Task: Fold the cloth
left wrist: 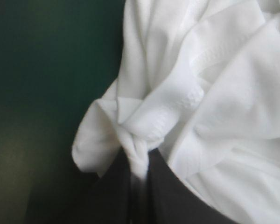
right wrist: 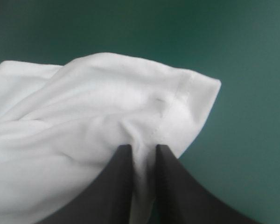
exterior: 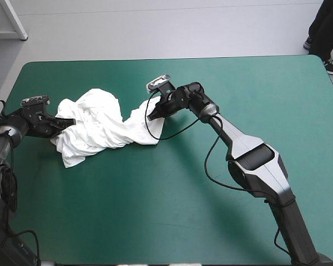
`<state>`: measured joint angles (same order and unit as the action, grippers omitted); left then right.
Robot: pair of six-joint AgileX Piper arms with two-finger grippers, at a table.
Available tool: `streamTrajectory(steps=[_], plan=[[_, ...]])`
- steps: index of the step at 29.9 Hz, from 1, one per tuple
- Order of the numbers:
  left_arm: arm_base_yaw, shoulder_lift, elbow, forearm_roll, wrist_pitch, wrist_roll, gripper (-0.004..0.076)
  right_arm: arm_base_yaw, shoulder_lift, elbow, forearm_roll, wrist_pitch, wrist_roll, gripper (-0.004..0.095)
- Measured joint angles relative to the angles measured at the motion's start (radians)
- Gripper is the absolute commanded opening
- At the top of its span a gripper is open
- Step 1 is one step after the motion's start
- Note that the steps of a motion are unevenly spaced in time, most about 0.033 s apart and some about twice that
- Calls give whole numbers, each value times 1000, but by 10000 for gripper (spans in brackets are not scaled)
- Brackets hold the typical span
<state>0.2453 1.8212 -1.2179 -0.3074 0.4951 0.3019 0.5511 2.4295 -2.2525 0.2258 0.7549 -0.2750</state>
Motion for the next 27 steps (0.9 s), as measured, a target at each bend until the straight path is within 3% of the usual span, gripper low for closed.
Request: streamTrajectory(steps=[10, 16, 27], plan=[[0, -26, 0, 1, 3, 0, 19, 1, 4, -12, -4, -41, 9, -17], [0, -149, -48, 2, 12, 29, 19, 1, -39, -45, -27, 38, 58, -17], [0, -331, -261, 4, 259, 85, 19, 1, -213, -69, -58, 264, 121, -17]])
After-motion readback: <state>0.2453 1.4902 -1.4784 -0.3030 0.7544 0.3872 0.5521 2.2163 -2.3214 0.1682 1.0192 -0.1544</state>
